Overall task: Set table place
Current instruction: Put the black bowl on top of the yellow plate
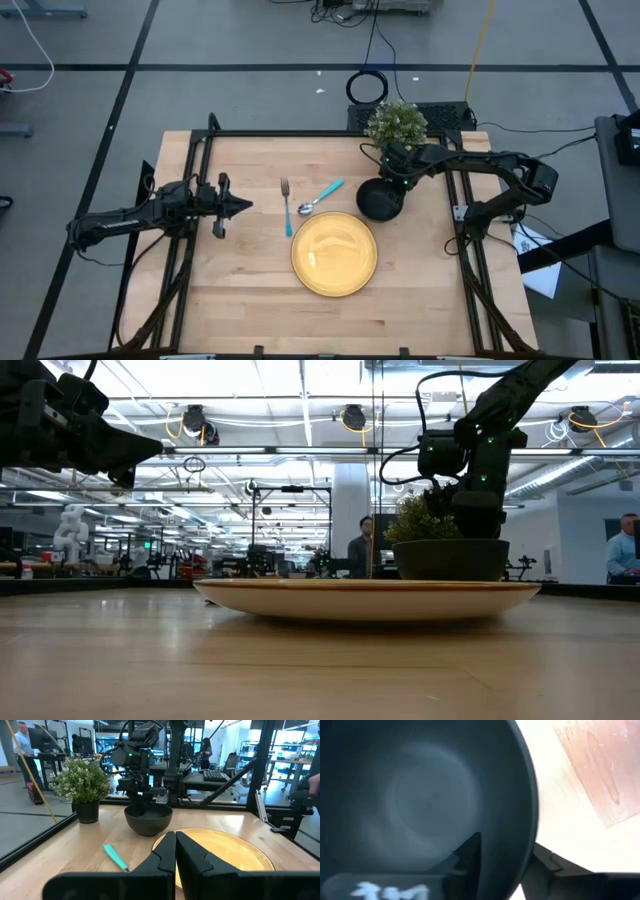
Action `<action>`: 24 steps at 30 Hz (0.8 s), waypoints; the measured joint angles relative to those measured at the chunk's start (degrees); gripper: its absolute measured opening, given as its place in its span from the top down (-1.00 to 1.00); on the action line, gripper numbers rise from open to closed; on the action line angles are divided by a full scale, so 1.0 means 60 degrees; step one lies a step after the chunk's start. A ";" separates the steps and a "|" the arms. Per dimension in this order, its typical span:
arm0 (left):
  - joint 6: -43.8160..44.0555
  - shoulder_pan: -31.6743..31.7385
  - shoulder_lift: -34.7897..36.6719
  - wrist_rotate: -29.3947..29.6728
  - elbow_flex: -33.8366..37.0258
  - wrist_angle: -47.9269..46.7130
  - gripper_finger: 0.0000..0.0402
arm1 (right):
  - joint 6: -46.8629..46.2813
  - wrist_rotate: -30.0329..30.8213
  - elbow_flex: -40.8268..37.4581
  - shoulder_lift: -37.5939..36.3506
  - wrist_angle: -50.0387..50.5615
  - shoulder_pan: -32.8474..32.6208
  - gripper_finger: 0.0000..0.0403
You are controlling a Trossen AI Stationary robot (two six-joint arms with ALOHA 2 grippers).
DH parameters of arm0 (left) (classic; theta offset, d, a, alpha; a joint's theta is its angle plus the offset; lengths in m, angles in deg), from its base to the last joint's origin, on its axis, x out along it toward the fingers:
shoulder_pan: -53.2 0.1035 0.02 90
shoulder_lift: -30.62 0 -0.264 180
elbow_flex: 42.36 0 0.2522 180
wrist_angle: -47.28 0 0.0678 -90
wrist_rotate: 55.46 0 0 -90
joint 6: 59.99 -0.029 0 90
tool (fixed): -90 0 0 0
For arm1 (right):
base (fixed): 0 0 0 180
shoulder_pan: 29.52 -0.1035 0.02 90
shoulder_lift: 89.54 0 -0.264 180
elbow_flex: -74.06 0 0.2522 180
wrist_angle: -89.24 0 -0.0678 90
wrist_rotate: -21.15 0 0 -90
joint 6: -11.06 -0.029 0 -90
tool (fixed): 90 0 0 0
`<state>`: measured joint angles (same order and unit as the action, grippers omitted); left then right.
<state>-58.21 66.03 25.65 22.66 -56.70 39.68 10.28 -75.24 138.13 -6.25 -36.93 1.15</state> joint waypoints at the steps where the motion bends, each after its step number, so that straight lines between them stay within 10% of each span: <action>1: 0.0000 0.0001 -0.0003 -0.0001 0.0000 0.0000 0.92 | 0.0020 0.0004 0.0000 0.0000 0.0000 0.0000 0.59; 8: 0.0000 0.0001 -0.0002 -0.0001 0.0000 -0.0004 0.92 | 0.0258 -0.0029 0.0000 -0.0010 -0.0008 0.0000 0.96; 24: 0.0016 0.0000 0.0000 -0.0001 0.0000 0.0000 0.92 | 0.0720 0.0139 0.1079 0.0004 0.1230 -0.0075 1.00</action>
<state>-58.12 66.03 25.65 22.66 -56.70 39.68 14.60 -74.41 144.60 -6.23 -29.55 0.70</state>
